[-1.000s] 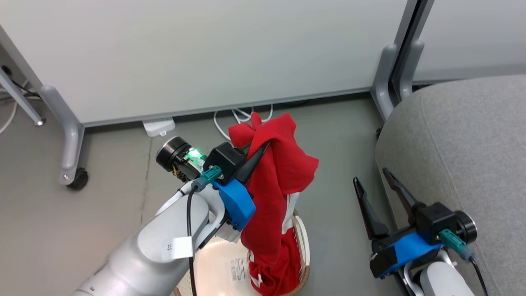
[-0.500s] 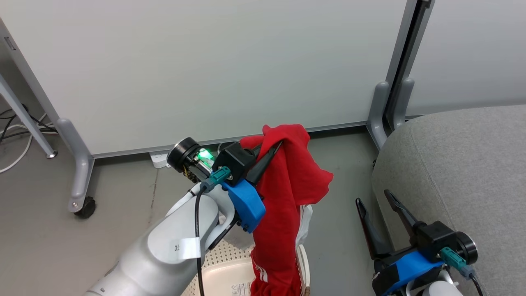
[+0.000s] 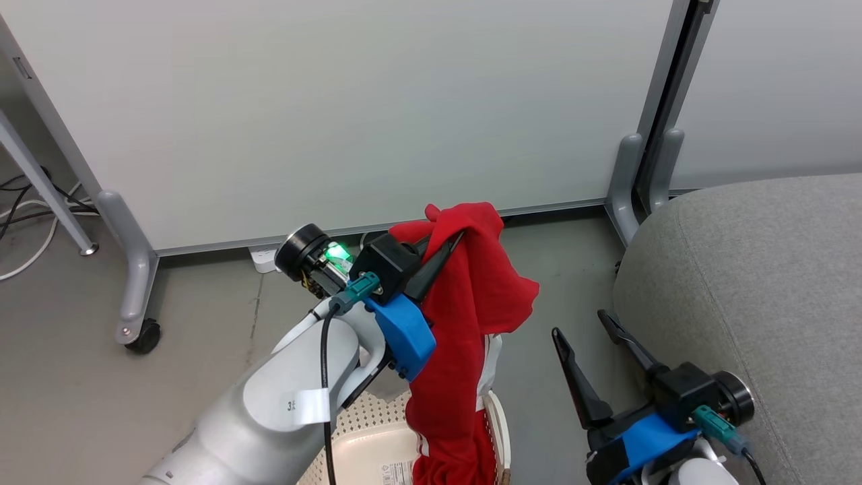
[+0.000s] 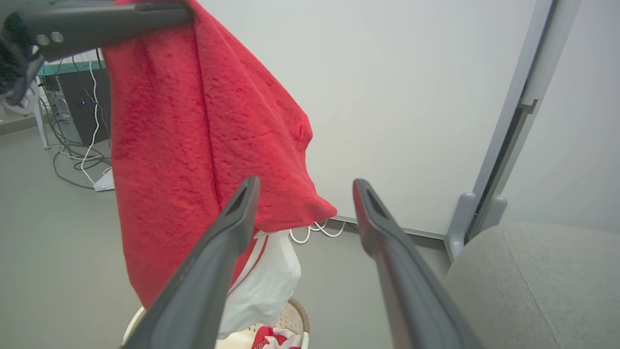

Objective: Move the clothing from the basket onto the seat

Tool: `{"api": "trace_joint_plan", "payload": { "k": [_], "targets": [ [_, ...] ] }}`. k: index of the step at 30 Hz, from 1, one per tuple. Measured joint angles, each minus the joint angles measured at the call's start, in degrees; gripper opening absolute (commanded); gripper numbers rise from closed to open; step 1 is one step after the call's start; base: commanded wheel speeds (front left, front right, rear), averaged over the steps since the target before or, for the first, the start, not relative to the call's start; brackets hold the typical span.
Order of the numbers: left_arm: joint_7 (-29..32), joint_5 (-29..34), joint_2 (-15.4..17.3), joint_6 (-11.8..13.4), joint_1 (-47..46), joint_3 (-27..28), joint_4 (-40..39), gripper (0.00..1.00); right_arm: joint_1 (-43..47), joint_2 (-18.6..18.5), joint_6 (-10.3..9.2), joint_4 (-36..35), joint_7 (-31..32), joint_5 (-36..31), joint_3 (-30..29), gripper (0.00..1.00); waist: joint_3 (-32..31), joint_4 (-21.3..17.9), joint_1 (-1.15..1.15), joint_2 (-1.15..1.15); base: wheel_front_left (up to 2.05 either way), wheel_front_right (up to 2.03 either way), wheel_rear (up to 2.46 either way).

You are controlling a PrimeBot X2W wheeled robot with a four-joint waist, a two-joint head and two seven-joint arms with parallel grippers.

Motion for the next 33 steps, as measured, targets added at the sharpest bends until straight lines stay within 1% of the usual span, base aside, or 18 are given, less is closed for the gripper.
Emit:
{"api": "trace_joint_plan", "payload": {
  "k": [10,19,24,33],
  "targets": [
    [0.0,0.8,-0.5,-0.1,-0.8,0.2,-0.6,0.0,-6.2,-0.1,0.0,1.5,0.0,0.6,9.1,1.0,1.2,0.8,0.01,0.0,0.0,0.0,0.0],
    [0.0,1.2,-2.1,-0.2,-1.8,-0.3,-1.3,0.0,-13.8,1.1,0.0,7.3,0.0,1.2,14.0,1.0,2.8,2.2,0.01,0.0,0.0,0.0,0.0],
    [0.0,0.8,-2.7,-0.3,-2.9,-0.8,-2.1,0.0,-17.9,1.6,0.0,11.1,0.0,1.2,14.1,1.0,4.1,3.1,0.01,0.0,0.0,0.0,0.0],
    [0.0,0.8,-3.5,-0.3,-4.6,-1.7,-3.7,0.0,-22.1,2.0,0.0,18.0,0.0,1.1,11.6,1.0,6.0,4.4,0.01,0.0,0.0,0.0,0.0]
  ]
}}
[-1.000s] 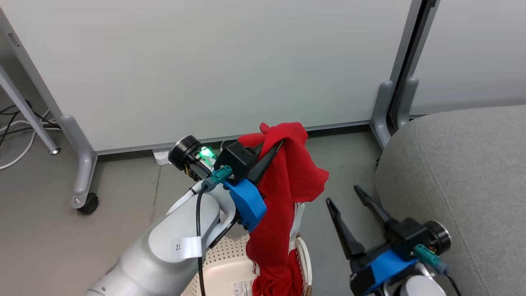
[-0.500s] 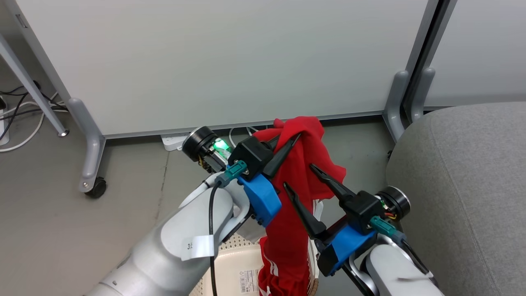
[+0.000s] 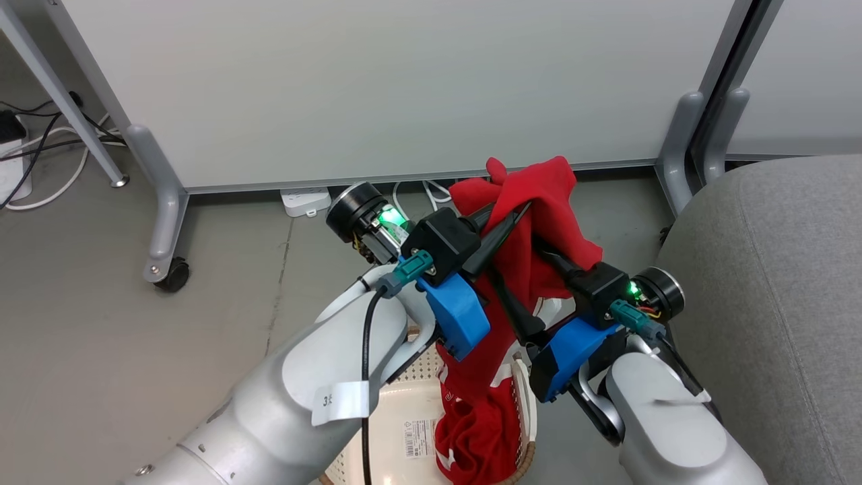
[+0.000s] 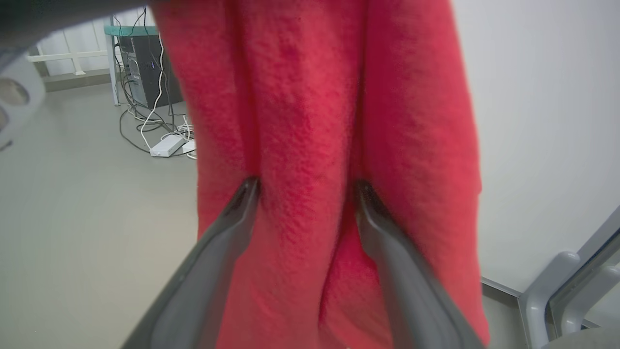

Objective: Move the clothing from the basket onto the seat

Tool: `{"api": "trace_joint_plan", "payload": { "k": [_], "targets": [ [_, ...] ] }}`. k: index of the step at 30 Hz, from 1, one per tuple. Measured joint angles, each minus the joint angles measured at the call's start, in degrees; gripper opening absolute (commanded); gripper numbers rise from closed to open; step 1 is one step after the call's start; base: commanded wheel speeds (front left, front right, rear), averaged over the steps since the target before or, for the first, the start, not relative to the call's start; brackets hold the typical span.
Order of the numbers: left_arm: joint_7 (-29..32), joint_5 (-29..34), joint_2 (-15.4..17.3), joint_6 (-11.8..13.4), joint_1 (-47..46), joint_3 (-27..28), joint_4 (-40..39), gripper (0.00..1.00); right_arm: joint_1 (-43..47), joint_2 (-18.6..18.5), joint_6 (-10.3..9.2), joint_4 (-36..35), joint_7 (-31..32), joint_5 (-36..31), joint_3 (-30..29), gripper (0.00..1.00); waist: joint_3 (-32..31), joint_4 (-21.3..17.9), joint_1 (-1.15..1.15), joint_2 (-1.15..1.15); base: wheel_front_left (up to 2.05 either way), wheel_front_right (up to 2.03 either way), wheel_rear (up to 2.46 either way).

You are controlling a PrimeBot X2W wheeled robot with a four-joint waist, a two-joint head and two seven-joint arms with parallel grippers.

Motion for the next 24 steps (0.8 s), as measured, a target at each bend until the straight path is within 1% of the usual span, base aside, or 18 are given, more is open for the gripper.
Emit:
{"api": "trace_joint_plan", "payload": {
  "k": [5,6,7,8,24],
  "targets": [
    [0.0,-0.1,-0.2,-0.2,-0.4,-0.2,-0.6,0.0,-1.5,0.0,0.0,1.3,0.0,2.5,0.9,1.0,0.4,0.3,0.0,0.0,0.0,0.0,0.0],
    [0.0,-0.1,-0.2,-0.2,-0.4,-0.2,-0.7,0.0,-1.6,0.0,0.0,1.6,0.0,2.8,1.3,0.49,0.4,0.3,0.0,0.0,0.0,0.0,0.0],
    [0.0,-0.1,-0.2,-0.2,-0.4,-0.2,-0.7,0.0,-1.9,0.0,0.0,1.9,0.0,3.2,1.7,0.05,0.4,0.3,0.0,0.0,0.0,0.0,0.0],
    [0.0,-0.1,-0.2,-0.2,-0.4,-0.2,-0.7,0.0,-2.1,0.0,0.0,2.1,0.0,3.5,2.0,0.0,0.4,0.3,0.0,0.0,0.0,0.0,0.0],
    [0.0,0.1,0.0,-0.2,-0.4,0.1,-0.7,0.0,-2.9,0.0,0.0,2.6,0.0,3.9,3.4,0.0,0.4,0.1,0.0,0.0,0.0,0.0,0.0]
  ]
}}
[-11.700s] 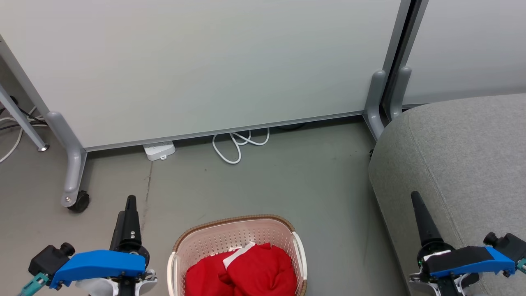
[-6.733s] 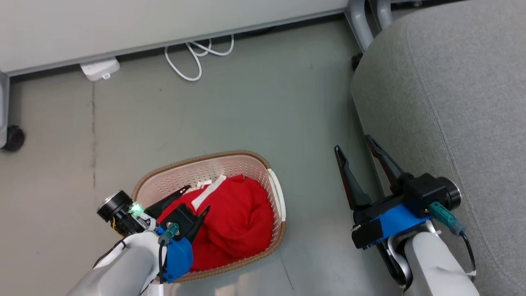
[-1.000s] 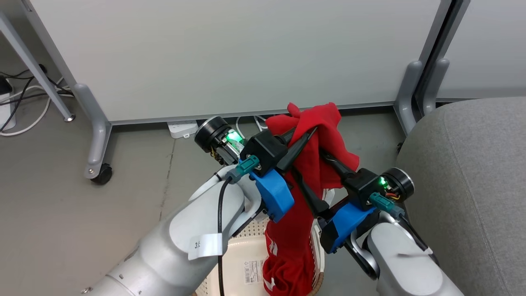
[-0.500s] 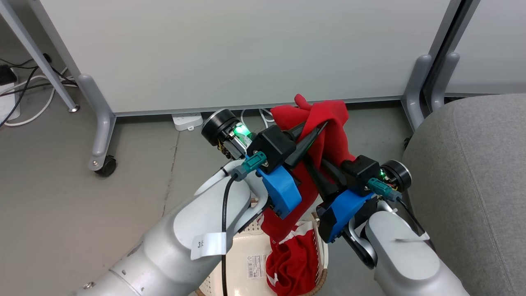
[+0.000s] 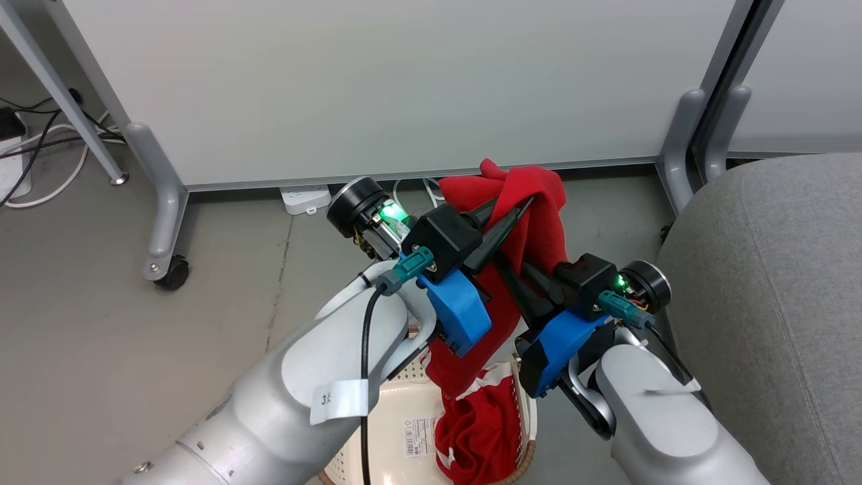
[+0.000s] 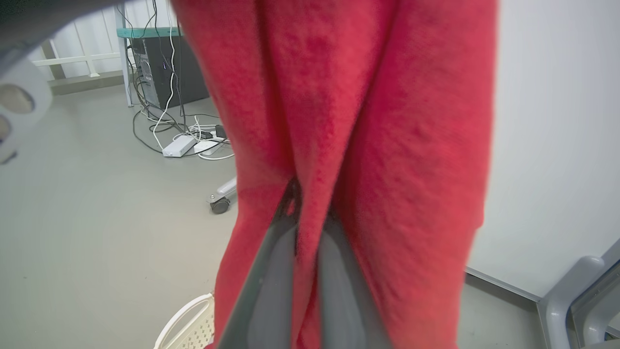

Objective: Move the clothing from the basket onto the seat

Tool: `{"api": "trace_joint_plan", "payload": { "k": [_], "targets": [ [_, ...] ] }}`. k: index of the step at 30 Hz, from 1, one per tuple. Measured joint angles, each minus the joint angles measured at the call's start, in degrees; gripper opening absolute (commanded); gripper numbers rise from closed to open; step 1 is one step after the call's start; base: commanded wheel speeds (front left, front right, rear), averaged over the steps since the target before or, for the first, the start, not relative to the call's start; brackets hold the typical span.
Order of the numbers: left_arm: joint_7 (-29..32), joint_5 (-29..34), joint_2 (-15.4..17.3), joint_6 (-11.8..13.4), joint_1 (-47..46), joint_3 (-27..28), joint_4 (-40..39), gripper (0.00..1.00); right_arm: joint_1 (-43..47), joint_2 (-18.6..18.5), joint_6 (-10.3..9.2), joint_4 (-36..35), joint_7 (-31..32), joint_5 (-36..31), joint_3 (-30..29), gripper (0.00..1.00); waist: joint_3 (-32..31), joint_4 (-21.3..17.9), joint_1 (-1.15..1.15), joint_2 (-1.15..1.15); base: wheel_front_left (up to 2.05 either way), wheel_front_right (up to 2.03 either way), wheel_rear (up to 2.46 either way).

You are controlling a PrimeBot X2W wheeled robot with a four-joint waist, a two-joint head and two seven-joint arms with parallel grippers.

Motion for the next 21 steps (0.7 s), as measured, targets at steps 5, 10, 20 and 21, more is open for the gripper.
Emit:
{"api": "trace_joint_plan", "payload": {
  "k": [5,10,20,21],
  "targets": [
    [0.0,0.3,0.1,0.0,0.0,0.0,0.1,0.0,0.0,0.0,0.0,0.0,0.0,0.0,0.2,0.0,0.1,0.0,0.0,0.0,0.0,0.0,0.0],
    [0.0,0.3,0.2,0.0,0.0,0.2,0.2,0.0,0.0,0.0,0.0,-0.1,0.0,0.1,0.5,0.0,0.2,-0.1,0.0,0.0,0.0,0.0,0.0],
    [0.0,1.5,0.1,0.0,0.0,1.5,0.4,1.0,0.0,0.0,0.0,-0.3,0.0,0.5,0.8,0.0,0.6,-0.3,0.0,0.0,0.0,0.0,0.0],
    [0.0,1.8,0.1,0.0,0.0,1.7,0.5,1.0,0.0,0.0,0.0,-0.3,0.0,0.5,0.8,0.0,0.7,-0.4,0.0,0.0,0.0,0.0,0.0]
  ]
}}
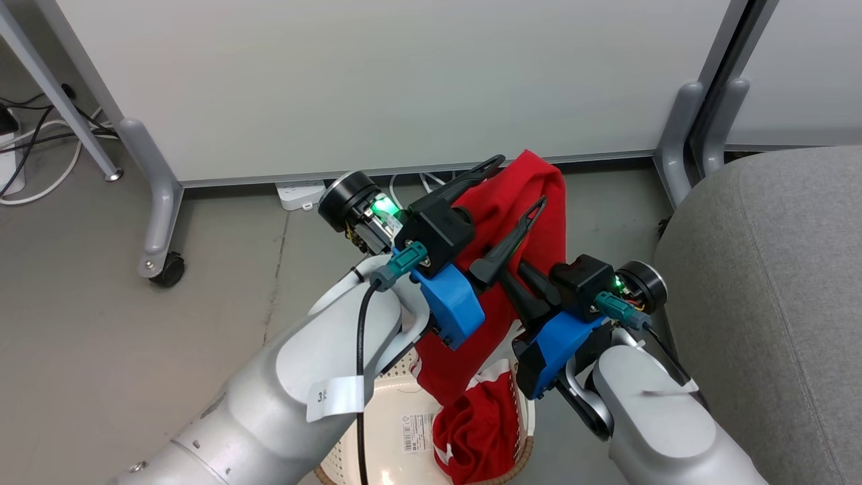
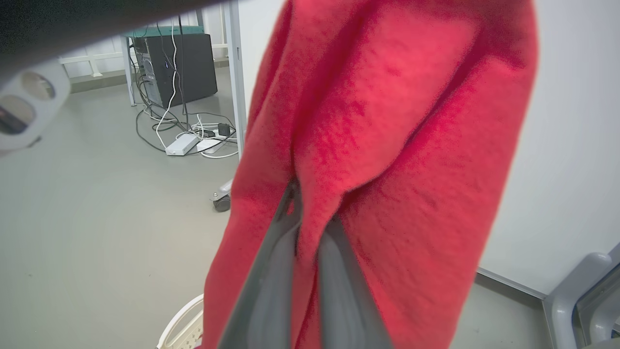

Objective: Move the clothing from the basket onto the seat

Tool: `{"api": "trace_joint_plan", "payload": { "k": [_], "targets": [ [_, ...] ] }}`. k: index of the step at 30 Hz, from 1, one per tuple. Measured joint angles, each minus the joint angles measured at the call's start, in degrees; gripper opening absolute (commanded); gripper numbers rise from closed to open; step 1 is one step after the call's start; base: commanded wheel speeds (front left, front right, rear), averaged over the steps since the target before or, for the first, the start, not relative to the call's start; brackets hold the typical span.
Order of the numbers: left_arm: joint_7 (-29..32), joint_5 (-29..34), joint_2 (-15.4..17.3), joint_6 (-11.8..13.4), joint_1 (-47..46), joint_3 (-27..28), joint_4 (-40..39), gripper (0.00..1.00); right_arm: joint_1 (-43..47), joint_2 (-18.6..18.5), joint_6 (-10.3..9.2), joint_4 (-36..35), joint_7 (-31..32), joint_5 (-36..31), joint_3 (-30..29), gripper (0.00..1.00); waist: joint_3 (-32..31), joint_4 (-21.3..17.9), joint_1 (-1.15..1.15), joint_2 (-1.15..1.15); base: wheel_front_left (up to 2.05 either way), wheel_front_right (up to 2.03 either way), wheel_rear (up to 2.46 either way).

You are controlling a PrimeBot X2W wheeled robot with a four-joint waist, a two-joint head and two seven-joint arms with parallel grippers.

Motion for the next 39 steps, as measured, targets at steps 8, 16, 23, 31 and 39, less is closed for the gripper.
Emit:
{"api": "trace_joint_plan", "payload": {
  "k": [8,16,23,31,39],
  "targets": [
    [0.0,0.8,-0.1,0.0,0.1,0.8,0.4,1.0,0.0,0.0,0.0,-0.4,0.0,0.2,-0.2,0.0,0.4,-0.7,0.0,0.0,0.0,0.0,0.0],
    [0.0,1.4,0.2,0.0,0.5,1.2,-0.1,1.0,0.0,0.1,0.0,-1.8,0.0,-0.7,-2.0,0.0,1.7,-2.8,0.0,0.0,0.0,0.0,0.0],
    [0.0,1.8,0.9,0.0,0.8,1.8,-1.4,1.0,-0.5,0.1,0.0,-3.5,0.0,-2.5,-6.2,0.0,3.3,-6.0,0.0,0.0,0.0,0.0,0.0],
    [0.0,2.6,1.8,0.0,1.7,2.1,-3.0,1.0,-0.6,0.0,0.0,-6.2,0.0,-4.6,-12.4,0.0,5.3,-10.6,0.0,0.0,0.0,0.0,0.0],
    [0.0,3.1,2.4,0.0,2.5,1.7,-4.2,1.0,-0.4,0.0,0.0,-10.1,0.0,-6.0,-18.3,0.0,7.4,-15.3,0.0,0.0,0.0,0.0,0.0]
  ]
}}
